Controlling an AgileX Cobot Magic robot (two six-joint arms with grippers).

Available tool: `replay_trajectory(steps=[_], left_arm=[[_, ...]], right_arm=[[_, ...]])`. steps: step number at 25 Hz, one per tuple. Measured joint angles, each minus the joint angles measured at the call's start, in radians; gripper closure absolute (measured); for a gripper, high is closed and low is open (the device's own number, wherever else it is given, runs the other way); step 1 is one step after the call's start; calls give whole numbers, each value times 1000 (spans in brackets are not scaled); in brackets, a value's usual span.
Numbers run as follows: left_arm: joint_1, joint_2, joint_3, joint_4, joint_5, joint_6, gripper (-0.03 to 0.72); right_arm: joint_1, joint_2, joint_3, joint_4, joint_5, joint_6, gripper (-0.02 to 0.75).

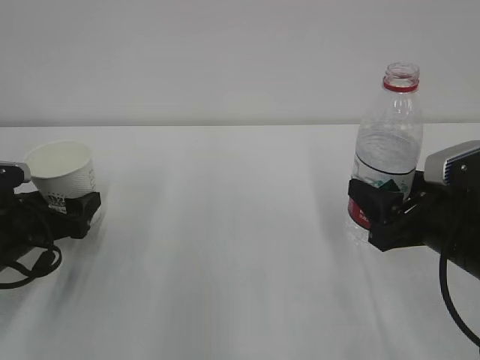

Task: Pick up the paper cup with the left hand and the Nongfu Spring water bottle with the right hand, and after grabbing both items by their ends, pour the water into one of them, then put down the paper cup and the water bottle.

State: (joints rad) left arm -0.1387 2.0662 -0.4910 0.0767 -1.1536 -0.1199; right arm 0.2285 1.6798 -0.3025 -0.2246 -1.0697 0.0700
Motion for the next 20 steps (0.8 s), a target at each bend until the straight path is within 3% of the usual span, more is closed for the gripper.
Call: replay_trajectory(steps=[20], left_arm=[[0, 58, -63, 4, 0, 0, -28]], right_arm=[[0, 0, 0, 0, -1, 0, 244]])
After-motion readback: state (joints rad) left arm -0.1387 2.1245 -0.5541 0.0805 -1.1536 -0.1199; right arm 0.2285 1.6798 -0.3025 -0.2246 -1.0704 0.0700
